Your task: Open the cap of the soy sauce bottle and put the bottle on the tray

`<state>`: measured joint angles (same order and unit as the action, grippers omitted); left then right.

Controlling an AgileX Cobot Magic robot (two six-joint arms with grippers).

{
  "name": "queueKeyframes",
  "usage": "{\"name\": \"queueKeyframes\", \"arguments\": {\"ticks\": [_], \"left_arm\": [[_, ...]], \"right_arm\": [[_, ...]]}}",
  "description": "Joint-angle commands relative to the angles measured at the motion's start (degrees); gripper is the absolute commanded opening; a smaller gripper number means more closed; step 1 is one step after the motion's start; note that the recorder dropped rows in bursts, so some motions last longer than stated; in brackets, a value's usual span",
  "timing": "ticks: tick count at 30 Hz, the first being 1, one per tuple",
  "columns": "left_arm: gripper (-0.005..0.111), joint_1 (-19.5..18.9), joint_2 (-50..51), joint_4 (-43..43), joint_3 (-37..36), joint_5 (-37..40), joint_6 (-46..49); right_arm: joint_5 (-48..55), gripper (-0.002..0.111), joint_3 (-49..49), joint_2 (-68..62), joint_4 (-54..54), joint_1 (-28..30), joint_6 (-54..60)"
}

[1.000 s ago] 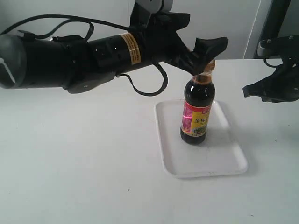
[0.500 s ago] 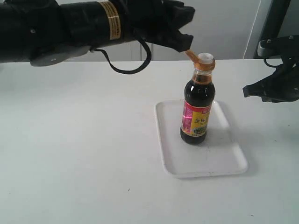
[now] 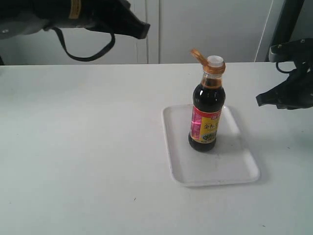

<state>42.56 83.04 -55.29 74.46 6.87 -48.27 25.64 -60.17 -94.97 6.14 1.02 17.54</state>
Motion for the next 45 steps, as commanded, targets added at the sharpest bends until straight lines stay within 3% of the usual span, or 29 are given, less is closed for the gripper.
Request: {"name": "queueKeyframes", "arguments": {"ticks": [1,8,14,17,24,27,36,42,45], "left_arm": [[0.0,-0.13,-2.96,-0.67,0.29,11.6,6.56],[0.0,-0.13,-5.35,-0.67,0.29,31.27,23.5],[0.0,-1.57,-5.7,6.41,0.29,46.92,25.06],[0.0,-6.11,-5.7,15.65,0.29,48.84,30.85],[0.0,-20.71,-5.7,40.22,0.29,49.38,42.54],[0.0,-25.12,-5.7,45.34,0.29,50.77,45.15],[0.0,-33.2,-5.7,45.98,0.29,59.74,47.11],[0.0,-33.46,-6.1,48.77,0.15,63.05,48.64],[0.0,-33.46,-8.39,49.49,-1.99,59.09,49.43]], "right_arm": [[0.39,0.0,-0.34,1.19,-0.82,0.2,0.66],[0.39,0.0,-0.34,1.32,-0.82,0.2,0.66],[0.52,0.0,-0.34,1.33,-0.82,0.2,0.66],[1.77,0.0,-0.34,1.33,-1.2,0.2,0.66],[4.8,0.0,-0.34,2.15,-2.33,0.2,0.66],[6.2,0.0,-0.43,4.3,-2.76,0.2,0.66],[22.91,0.0,-5.57,11.56,-3.21,0.2,0.15],[25.0,0.0,-5.38,16.73,-1.41,0.09,-0.2],[22.59,0.0,-3.35,19.75,0.27,0.09,0.49]]}}
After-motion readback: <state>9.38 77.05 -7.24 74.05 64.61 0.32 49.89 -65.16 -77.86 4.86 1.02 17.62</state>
